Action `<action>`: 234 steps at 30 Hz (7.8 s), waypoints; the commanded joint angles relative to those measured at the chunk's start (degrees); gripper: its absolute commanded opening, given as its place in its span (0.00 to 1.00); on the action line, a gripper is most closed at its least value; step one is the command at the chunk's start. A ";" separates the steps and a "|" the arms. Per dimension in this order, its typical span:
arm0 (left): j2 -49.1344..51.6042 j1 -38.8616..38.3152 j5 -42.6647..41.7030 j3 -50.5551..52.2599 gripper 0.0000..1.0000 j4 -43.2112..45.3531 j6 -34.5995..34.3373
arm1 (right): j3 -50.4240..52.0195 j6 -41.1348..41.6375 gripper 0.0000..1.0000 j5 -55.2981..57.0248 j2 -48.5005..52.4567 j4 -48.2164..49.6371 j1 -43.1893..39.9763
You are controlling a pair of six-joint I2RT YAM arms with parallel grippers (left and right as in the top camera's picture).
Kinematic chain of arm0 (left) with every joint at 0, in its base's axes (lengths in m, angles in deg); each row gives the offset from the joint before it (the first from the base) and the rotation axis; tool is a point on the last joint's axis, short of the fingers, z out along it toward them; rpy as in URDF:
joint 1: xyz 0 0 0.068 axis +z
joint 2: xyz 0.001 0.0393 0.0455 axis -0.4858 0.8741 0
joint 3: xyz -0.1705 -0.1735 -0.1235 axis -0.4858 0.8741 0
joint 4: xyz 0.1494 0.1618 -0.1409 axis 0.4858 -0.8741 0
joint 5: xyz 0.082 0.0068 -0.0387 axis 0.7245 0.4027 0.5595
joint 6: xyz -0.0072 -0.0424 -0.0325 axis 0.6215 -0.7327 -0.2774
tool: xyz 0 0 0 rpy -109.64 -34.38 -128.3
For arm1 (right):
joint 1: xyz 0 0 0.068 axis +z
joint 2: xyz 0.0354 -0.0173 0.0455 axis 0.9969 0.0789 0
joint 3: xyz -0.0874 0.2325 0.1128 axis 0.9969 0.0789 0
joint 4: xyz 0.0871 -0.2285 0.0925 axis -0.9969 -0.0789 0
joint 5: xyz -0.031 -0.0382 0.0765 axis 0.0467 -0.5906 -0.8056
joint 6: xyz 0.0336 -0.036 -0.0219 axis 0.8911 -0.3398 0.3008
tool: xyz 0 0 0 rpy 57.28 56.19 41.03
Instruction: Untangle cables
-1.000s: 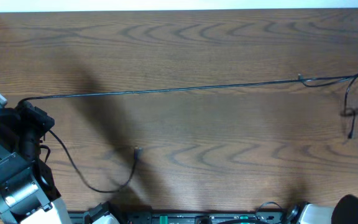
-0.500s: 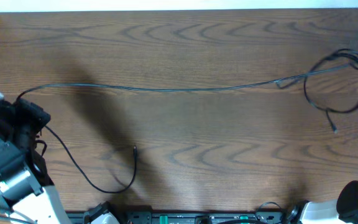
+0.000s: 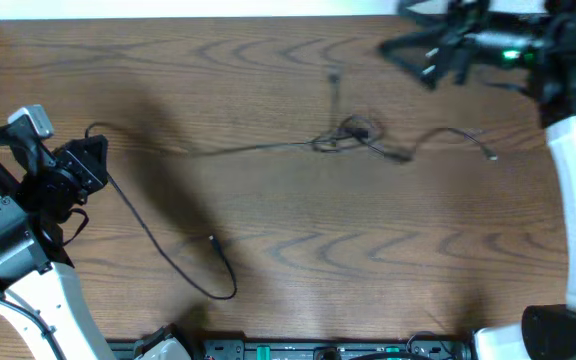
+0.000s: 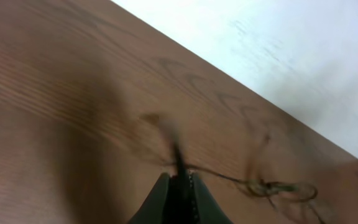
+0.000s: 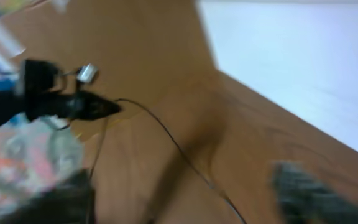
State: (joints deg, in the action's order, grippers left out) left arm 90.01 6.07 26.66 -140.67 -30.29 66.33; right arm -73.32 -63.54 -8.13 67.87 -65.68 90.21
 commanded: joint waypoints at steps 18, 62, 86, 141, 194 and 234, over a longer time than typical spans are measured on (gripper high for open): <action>-0.46 0.04 -10.97 0.11 0.08 -0.68 2.99 | 7.32 -5.18 0.99 46.95 5.79 -34.29 5.81; -0.39 -32.87 7.43 0.11 0.08 -12.46 14.71 | 19.50 5.27 0.58 59.39 25.24 -9.81 29.11; -0.39 -32.87 7.43 0.11 0.07 -12.63 14.71 | 24.04 9.46 0.01 60.70 25.11 -6.12 28.44; 7.37 -44.87 -0.79 0.11 0.74 1.29 14.62 | -43.52 3.82 0.01 95.67 17.73 -33.66 19.15; 19.56 -59.34 7.45 0.11 0.73 38.32 14.21 | -43.52 -10.93 0.01 32.04 18.10 -41.00 18.34; 3.08 -35.95 12.79 0.09 0.08 45.46 -10.14 | -40.59 2.01 0.98 65.02 18.51 -48.92 4.94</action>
State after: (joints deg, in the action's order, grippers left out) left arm 99.35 -35.24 39.05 -140.52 13.64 63.93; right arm -115.57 -62.36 59.65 85.70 -113.89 95.59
